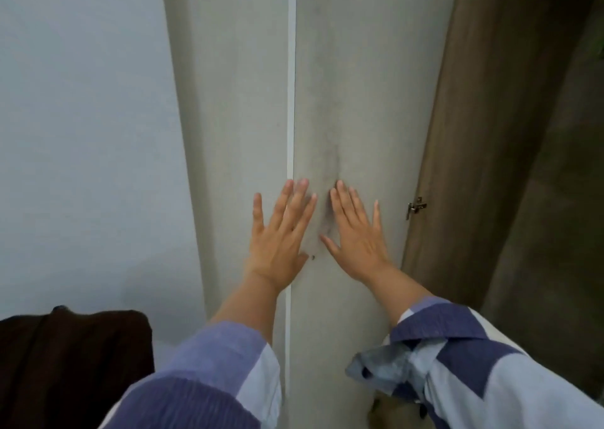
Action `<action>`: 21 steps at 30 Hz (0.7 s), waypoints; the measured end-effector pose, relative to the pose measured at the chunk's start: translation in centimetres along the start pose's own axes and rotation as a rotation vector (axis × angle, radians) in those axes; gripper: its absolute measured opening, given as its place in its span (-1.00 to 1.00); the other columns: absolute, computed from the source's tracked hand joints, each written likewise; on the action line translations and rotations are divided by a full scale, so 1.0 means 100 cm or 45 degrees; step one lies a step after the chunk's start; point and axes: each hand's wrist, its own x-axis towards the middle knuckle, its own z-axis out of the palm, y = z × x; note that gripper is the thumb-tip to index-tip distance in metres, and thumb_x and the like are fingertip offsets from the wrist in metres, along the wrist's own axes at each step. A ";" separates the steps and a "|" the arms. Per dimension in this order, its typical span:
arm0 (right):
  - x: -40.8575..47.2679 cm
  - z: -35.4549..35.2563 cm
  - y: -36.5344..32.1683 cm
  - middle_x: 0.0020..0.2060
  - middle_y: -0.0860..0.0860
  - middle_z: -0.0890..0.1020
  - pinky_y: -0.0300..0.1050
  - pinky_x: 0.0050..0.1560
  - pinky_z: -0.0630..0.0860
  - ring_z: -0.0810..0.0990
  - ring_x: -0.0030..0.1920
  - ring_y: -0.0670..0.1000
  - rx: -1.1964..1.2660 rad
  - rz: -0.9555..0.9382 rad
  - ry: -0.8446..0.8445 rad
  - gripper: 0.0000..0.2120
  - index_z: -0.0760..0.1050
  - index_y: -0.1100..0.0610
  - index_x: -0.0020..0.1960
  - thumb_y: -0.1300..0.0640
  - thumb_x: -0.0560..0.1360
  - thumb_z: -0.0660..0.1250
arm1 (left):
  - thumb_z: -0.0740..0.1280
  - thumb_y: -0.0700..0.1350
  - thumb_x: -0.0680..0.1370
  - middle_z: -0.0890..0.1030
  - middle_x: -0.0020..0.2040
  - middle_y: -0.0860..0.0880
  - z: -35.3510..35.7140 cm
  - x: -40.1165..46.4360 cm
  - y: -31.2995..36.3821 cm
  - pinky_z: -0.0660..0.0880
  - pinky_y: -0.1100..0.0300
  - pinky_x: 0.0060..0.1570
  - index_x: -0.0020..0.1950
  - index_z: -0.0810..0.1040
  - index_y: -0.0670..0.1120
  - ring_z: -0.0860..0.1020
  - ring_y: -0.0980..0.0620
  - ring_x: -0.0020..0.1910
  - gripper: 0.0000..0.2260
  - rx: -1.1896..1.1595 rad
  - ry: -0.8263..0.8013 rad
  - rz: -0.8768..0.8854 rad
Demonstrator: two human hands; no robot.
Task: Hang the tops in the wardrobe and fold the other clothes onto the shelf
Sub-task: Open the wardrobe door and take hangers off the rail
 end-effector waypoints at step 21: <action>0.146 0.111 0.001 0.55 0.08 -0.07 0.31 0.44 0.01 -0.09 0.55 0.11 -0.241 -0.061 0.133 -0.01 -0.11 0.12 0.55 -0.18 0.38 0.41 | 0.21 0.29 0.50 -0.55 0.42 -0.13 0.137 0.113 -0.076 -0.40 -0.31 0.33 0.44 -0.52 -0.13 -0.47 -0.11 0.44 0.00 0.079 -0.156 -0.171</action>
